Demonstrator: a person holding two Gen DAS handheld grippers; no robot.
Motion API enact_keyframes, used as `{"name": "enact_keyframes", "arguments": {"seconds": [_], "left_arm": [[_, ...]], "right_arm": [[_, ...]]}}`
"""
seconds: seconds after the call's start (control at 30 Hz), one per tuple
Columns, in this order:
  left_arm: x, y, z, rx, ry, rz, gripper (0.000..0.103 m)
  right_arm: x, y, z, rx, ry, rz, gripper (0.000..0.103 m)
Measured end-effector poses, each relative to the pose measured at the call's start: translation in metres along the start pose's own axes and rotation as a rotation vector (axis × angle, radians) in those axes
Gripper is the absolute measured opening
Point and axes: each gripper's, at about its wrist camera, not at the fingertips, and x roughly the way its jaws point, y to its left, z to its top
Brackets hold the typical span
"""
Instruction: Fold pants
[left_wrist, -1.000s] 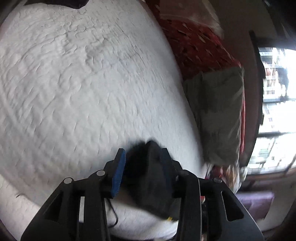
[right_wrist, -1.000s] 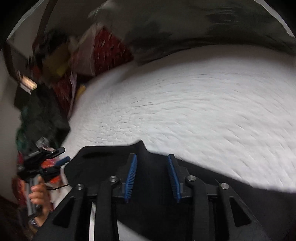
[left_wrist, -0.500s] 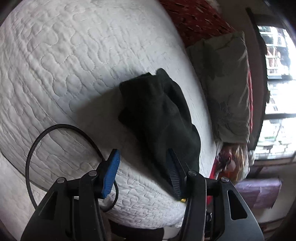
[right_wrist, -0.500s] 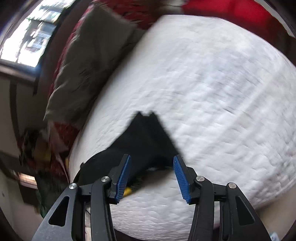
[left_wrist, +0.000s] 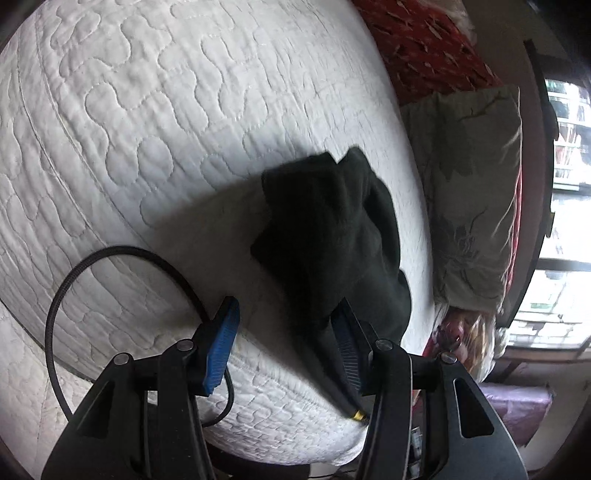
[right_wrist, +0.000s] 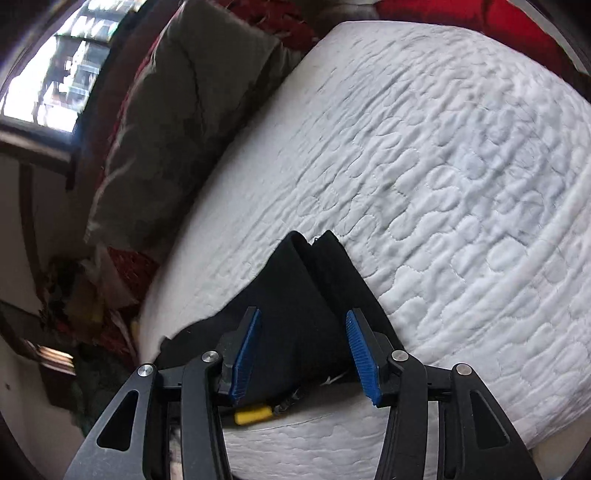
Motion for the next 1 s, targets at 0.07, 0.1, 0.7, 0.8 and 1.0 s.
{"name": "enact_keyframes", "arguments": {"seconds": [0.07, 0.1, 0.7, 0.8, 1.0], "left_arm": [[-0.004, 0.001, 0.003, -0.022, -0.012, -0.015, 0.050], [-0.006, 0.002, 0.003, -0.032, -0.013, -0.023, 0.050], [-0.022, -0.024, 0.015, -0.022, -0.103, 0.019, 0.026], [-0.016, -0.027, 0.019, -0.030, -0.080, 0.040, 0.006], [-0.024, -0.060, 0.010, 0.055, -0.083, -0.010, 0.005]], "right_arm": [[0.007, 0.009, 0.000, -0.052, 0.004, -0.045, 0.045], [0.012, 0.015, -0.002, -0.074, 0.011, -0.061, 0.037], [0.011, 0.002, -0.015, -0.051, 0.058, -0.027, 0.017], [0.009, 0.001, -0.016, -0.081, 0.054, -0.048, 0.013], [-0.006, 0.020, -0.001, -0.126, 0.022, -0.062, 0.005]]}}
